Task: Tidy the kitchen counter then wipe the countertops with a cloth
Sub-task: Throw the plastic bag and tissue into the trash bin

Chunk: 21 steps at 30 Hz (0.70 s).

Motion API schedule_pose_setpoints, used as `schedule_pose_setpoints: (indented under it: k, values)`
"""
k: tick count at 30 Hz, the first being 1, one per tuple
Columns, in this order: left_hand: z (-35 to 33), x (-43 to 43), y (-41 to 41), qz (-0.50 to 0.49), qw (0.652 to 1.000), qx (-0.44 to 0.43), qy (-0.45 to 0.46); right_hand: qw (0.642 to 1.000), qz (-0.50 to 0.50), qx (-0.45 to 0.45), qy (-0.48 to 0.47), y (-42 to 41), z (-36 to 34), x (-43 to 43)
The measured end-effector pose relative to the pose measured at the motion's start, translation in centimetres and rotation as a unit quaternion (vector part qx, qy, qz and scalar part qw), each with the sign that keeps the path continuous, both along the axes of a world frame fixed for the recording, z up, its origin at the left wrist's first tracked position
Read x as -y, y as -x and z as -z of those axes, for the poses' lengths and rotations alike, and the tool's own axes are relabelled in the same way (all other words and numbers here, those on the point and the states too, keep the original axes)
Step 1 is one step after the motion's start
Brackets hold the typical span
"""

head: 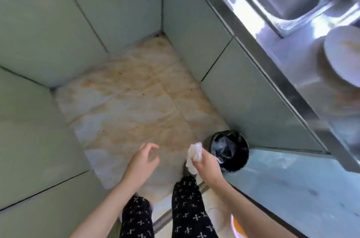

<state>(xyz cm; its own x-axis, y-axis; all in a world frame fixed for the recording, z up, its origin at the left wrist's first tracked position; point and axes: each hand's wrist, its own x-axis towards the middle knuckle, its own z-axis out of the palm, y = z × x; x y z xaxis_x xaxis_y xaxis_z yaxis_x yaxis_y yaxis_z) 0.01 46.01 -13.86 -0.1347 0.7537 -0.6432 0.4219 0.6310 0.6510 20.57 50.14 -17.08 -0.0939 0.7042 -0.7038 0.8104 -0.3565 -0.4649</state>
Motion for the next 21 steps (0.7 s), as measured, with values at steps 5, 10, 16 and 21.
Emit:
schedule_pose_setpoints:
  k: [5, 10, 16, 21]
  values:
    - [8.9, -6.3, -7.3, 0.121, 0.992, -0.002, 0.025, 0.981, 0.172, 0.084, 0.015, -11.6, 10.3, -3.2]
    - [16.4, -11.2, -11.0, 0.125, 0.991, 0.018, 0.035, 0.944, 0.284, 0.137, 0.096, -17.7, 19.6, -5.3]
    - [24.0, -15.0, -13.5, 0.197, 0.979, 0.001, 0.058, 0.901, 0.389, 0.116, 0.155, -21.3, 29.4, -5.8]
    - [25.6, -17.8, -14.8, 0.257, 0.964, -0.017, 0.058, 0.891, 0.427, 0.082, 0.131, -22.9, 30.7, -6.8]
